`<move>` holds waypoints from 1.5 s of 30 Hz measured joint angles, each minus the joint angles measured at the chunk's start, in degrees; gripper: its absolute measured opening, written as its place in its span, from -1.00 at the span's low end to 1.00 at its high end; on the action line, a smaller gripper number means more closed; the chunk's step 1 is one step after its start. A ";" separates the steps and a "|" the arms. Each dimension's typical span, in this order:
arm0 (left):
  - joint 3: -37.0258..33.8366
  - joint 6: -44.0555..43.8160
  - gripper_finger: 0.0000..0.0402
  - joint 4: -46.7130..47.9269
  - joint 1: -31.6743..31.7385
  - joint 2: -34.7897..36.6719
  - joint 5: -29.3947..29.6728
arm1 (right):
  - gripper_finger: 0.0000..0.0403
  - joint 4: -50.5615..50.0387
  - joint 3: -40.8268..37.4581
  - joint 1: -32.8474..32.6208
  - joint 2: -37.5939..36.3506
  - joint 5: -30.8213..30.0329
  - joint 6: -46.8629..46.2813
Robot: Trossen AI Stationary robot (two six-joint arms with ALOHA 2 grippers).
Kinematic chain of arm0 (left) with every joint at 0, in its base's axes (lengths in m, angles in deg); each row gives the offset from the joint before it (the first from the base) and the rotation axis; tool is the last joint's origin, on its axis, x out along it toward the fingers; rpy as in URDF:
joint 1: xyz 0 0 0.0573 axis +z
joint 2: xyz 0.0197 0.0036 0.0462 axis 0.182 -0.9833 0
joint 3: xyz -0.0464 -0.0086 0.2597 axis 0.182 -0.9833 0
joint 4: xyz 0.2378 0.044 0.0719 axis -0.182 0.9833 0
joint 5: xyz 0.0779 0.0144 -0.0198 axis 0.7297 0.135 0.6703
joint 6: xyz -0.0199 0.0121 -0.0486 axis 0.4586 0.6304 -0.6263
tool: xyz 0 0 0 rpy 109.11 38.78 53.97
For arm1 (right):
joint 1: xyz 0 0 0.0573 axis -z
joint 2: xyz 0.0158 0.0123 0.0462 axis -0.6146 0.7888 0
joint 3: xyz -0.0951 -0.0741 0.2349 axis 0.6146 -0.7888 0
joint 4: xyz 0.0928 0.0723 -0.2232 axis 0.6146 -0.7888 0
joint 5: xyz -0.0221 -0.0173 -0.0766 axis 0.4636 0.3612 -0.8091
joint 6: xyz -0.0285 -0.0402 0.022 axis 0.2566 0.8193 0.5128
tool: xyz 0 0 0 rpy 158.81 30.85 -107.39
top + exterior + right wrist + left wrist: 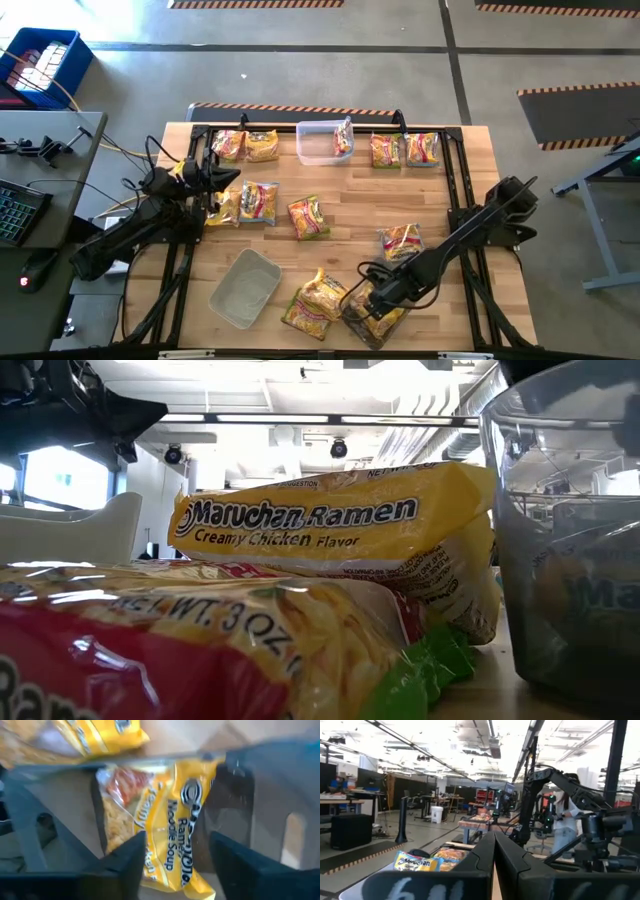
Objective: Sort Maruchan noodles
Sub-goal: Adjust the yellow noodle pack in the black bin
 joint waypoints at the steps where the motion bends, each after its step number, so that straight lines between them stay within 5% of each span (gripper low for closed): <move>1: 0.00 0.15 -0.99 0.03 -0.32 0.00 0.58 | 0.21 0.04 -0.02 0.02 0.58 0.83 -0.27; 6: 0.00 1.18 -0.99 0.23 -1.38 0.00 1.29 | 0.46 2.81 -0.02 0.33 2.74 2.38 -0.84; 19: 0.00 1.27 -0.99 0.23 -1.50 0.00 1.30 | 0.46 6.00 0.25 0.39 7.55 2.91 1.53; 24: 0.00 1.27 -0.99 0.17 -1.50 0.00 1.30 | 0.11 7.21 0.15 0.39 7.64 2.49 4.21; 32: 0.00 1.25 -0.99 0.13 -1.50 0.00 1.30 | -0.88 7.10 0.09 0.35 7.47 1.37 7.39; 45: 0.00 1.12 -0.99 -0.25 -1.55 0.00 1.30 | -1.00 -6.28 4.44 0.26 2.79 -2.38 8.00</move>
